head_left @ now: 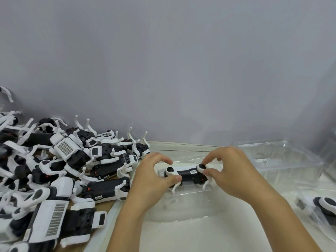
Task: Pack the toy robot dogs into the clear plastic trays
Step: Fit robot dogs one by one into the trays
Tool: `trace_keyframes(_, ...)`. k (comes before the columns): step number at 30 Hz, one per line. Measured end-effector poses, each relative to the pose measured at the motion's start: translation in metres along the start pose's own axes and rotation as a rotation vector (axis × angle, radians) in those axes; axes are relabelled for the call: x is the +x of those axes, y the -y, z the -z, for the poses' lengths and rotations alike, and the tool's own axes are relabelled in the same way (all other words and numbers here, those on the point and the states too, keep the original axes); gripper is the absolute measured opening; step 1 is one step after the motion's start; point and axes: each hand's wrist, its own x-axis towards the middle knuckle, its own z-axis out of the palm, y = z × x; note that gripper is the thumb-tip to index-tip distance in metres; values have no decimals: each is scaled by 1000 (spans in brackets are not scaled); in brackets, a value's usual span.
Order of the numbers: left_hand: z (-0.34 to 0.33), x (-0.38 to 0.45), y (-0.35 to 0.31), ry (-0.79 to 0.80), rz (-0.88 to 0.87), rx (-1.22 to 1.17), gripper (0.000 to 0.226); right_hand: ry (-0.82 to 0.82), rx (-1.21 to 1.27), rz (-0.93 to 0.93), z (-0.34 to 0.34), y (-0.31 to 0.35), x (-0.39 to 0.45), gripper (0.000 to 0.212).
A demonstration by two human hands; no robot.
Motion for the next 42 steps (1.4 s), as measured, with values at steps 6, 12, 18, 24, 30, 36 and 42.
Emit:
trace_keyframes(6, -1, -2, -1, 18, 27, 8, 22, -7, 24, 11, -12, -7, 3, 13)
trace_keyframes(12, -9, -1, -1, 27, 54, 47, 29, -106, -48, 35, -25, -7, 6, 7)
trace_keyframes(18, -8, -1, 1, 31, -1, 55, 24, -119, -56, 32, -28, -7, 6, 5)
trace_keyframes(24, -16, -3, -10, 42, -216, 409, 26, -132, 65, 25, -25, -5, 6, 18)
trace_keyframes(30, -27, -8, -18, 262, -128, 550, 82, -101, 73, 6, -26, -3, 6, 13)
trace_keyframes(36, -25, -5, -24, 394, -70, 663, 88, -76, 115, -1, -27, -1, 4, 19)
trace_keyframes(42, -26, 8, -36, 404, -112, 625, 65, -61, 151, 6, -25, -2, 5, 27)
